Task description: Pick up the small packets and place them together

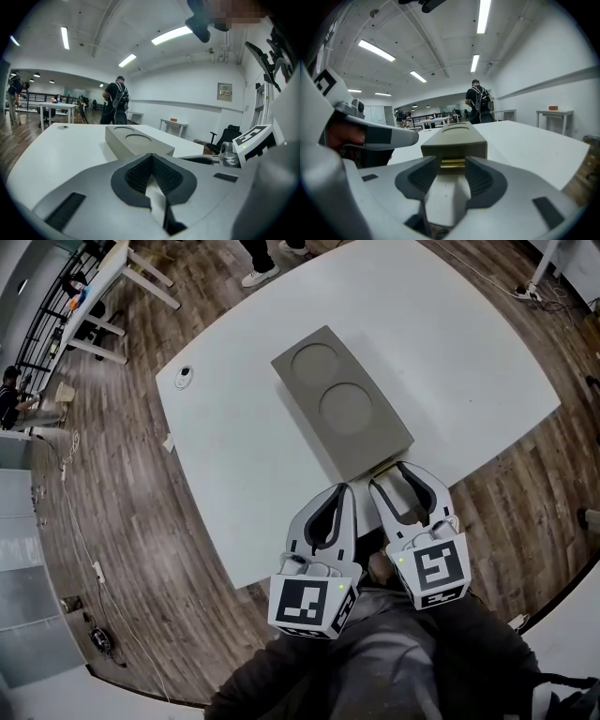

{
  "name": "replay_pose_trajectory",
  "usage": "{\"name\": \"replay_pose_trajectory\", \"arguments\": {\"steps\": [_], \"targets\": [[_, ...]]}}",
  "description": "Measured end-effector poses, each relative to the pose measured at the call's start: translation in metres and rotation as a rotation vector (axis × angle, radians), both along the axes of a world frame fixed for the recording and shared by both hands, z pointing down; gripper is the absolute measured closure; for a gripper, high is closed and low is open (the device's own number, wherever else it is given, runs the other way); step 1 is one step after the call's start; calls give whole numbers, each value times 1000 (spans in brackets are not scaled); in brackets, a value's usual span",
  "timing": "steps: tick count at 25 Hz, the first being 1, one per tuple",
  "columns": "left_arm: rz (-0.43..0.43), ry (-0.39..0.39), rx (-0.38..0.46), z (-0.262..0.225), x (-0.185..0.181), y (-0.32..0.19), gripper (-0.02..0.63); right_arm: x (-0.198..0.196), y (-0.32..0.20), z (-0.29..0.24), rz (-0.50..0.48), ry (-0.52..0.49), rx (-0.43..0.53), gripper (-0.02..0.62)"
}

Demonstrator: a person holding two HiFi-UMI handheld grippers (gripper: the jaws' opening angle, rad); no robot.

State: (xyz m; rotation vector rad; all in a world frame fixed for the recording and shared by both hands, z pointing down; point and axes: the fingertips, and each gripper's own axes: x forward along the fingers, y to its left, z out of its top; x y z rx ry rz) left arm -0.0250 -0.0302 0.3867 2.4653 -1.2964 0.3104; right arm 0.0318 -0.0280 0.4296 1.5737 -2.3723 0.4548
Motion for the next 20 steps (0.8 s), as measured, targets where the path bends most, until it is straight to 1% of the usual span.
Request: {"name": "replay_pose_trajectory", "arguments": {"steps": [8, 14, 20], "targets": [[6, 7, -23, -1, -4, -4, 611, 3, -7, 5, 36, 42, -47, 412], [18, 13, -53, -2, -3, -7, 611, 1, -9, 15, 26, 132, -128, 408], [41, 15, -67, -9, -5, -14, 611, -1, -10, 16, 43, 118, -167, 417]]}}
